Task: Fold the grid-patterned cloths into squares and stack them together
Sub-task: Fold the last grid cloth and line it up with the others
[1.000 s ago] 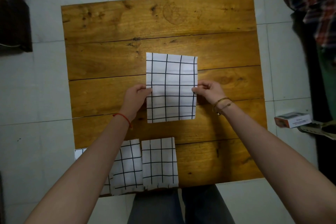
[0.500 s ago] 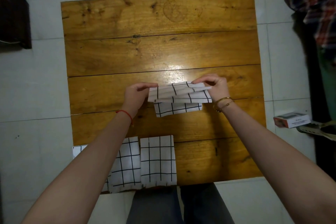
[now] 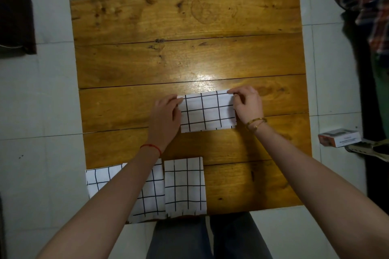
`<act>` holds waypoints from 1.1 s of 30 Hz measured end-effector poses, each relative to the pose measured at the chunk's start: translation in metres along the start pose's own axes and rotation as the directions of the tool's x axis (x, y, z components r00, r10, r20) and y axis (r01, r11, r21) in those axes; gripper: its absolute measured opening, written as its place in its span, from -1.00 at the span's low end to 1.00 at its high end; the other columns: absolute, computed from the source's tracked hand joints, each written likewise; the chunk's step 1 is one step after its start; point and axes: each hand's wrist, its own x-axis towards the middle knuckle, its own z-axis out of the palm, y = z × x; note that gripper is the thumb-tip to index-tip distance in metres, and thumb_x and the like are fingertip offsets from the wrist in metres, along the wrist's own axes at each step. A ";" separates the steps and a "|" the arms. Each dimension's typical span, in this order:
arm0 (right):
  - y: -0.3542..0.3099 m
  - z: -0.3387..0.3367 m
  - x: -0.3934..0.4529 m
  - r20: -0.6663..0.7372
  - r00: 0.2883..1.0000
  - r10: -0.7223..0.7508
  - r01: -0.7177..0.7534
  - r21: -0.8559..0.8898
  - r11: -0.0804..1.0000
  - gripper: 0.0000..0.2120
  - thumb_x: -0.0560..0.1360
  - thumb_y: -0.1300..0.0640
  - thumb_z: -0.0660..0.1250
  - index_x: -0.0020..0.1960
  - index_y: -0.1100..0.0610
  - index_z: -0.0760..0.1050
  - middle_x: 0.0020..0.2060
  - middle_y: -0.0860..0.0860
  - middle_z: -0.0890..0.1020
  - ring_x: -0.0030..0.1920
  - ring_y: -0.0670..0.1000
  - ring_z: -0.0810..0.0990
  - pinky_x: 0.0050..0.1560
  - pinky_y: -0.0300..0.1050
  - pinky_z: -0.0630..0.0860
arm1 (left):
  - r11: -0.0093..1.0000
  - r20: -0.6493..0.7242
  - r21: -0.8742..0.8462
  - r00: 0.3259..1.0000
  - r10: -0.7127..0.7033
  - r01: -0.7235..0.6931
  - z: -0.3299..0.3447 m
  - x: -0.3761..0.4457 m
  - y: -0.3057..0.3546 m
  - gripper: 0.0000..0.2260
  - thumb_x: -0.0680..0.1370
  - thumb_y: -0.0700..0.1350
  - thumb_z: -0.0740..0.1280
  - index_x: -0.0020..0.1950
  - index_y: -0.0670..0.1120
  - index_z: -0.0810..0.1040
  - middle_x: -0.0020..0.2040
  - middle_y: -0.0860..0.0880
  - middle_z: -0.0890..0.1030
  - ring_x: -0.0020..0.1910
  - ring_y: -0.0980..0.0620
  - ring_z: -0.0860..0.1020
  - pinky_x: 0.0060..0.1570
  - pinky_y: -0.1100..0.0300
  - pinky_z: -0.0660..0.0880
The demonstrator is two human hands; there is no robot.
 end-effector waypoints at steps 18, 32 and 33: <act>-0.046 0.068 -0.038 0.461 0.860 -0.219 0.499 -0.669 0.550 -0.45 0.57 0.01 0.14 0.51 0.11 0.14 0.50 -0.01 0.22 0.50 0.14 0.14 0.46 0.22 0.12 | 0.911 0.220 0.404 0.975 -0.007 -0.085 0.014 -0.018 -0.002 -0.33 0.51 -0.09 0.38 0.54 -0.05 0.15 0.55 -0.04 0.12 0.53 -0.16 0.07 0.47 -0.11 0.17; -0.012 0.015 -0.042 0.263 0.947 -0.186 0.314 -0.626 0.714 -0.49 0.59 0.01 0.00 0.52 0.11 0.12 0.50 0.03 0.21 0.52 0.09 0.03 0.49 0.14 -0.12 | 0.905 0.153 0.418 0.988 0.021 -0.084 0.015 -0.031 -0.003 -0.40 0.56 -0.06 0.28 0.55 -0.08 0.12 0.57 -0.08 0.11 0.53 -0.15 0.09 0.46 -0.12 0.19; -0.018 0.020 -0.048 0.271 0.938 -0.215 0.340 -0.614 0.712 -0.49 0.59 0.03 0.02 0.51 0.11 0.14 0.49 0.04 0.23 0.52 0.09 0.06 0.49 0.14 -0.08 | 0.903 0.113 0.420 0.992 0.047 -0.091 0.015 -0.037 -0.002 -0.44 0.58 -0.08 0.25 0.54 -0.10 0.15 0.55 -0.10 0.17 0.52 -0.15 0.14 0.46 -0.11 0.21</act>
